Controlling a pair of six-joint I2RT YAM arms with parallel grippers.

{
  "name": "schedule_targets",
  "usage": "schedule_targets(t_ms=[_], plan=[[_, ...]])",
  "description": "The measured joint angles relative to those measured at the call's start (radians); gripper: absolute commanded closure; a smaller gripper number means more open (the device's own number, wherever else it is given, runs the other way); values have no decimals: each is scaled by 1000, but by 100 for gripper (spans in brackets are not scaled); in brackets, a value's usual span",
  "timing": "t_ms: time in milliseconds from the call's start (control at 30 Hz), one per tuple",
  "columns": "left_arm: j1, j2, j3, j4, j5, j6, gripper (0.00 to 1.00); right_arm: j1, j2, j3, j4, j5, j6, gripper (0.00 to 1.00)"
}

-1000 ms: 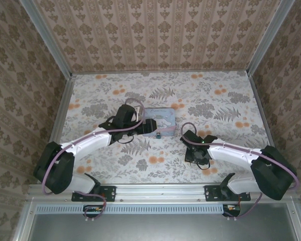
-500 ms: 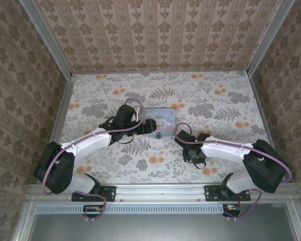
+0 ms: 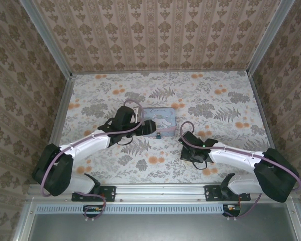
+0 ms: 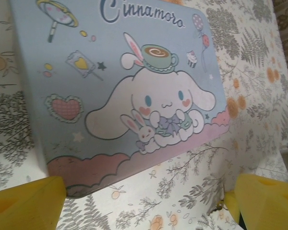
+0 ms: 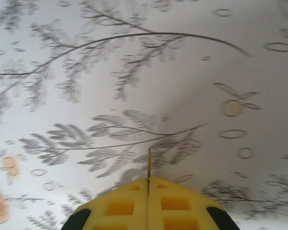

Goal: Unlock a padlock with a key

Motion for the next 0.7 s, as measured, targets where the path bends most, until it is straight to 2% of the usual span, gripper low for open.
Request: schedule_targets(t_ms=[167,333,533,700], plan=[[0,-45,-42,-7,-72,-2,7,0,-23,2,72,-45,-13,100],[2,-57,-56,-3,-76,-72,6,0,-25,37,92,-75,-38,100],[2,-65,-93,86,-24,-233,7,0,-36,154,94,-97,-70,100],[2,-65,-115,191,11,-422,9,0,-38,261,128,-100,-86,100]])
